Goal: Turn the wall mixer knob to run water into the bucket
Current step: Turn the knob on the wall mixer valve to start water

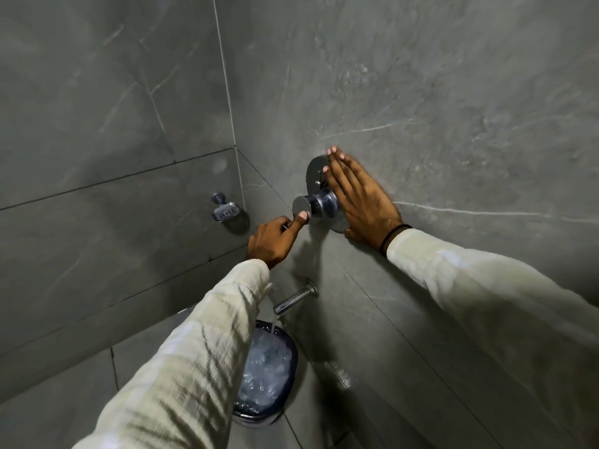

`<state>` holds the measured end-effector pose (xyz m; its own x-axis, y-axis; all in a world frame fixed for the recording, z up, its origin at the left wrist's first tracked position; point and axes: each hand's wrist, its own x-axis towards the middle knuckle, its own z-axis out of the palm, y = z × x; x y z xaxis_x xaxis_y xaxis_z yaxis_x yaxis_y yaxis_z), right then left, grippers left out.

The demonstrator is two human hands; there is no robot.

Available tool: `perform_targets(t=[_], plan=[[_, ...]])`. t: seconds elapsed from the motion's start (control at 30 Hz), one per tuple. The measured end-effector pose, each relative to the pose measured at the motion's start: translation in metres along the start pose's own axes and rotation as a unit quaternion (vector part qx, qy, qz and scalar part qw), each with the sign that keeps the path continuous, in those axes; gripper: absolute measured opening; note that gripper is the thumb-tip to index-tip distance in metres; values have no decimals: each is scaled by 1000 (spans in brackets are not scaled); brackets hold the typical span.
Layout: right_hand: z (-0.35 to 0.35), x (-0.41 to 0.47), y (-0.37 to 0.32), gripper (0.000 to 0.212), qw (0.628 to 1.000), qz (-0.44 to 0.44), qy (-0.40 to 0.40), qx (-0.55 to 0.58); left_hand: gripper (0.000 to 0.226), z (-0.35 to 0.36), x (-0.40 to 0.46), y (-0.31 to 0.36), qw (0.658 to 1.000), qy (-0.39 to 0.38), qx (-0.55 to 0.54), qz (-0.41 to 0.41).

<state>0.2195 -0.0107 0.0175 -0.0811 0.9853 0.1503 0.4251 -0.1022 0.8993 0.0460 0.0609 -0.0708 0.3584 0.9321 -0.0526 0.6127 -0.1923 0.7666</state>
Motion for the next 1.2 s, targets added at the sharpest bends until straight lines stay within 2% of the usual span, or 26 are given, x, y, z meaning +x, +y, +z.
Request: perform_targets(t=[0.67, 0.93, 1.2], plan=[[4, 1, -1, 117, 1000, 0, 2, -2, 82, -2, -1, 0, 1000, -8, -4, -2], [2, 0, -1, 123, 1000, 0, -1, -7, 79, -2, -2, 1, 1000, -14, -15, -9], [2, 0, -1, 118, 1000, 0, 3, -5, 79, -3, -4, 3, 999, -17, -23, -22]])
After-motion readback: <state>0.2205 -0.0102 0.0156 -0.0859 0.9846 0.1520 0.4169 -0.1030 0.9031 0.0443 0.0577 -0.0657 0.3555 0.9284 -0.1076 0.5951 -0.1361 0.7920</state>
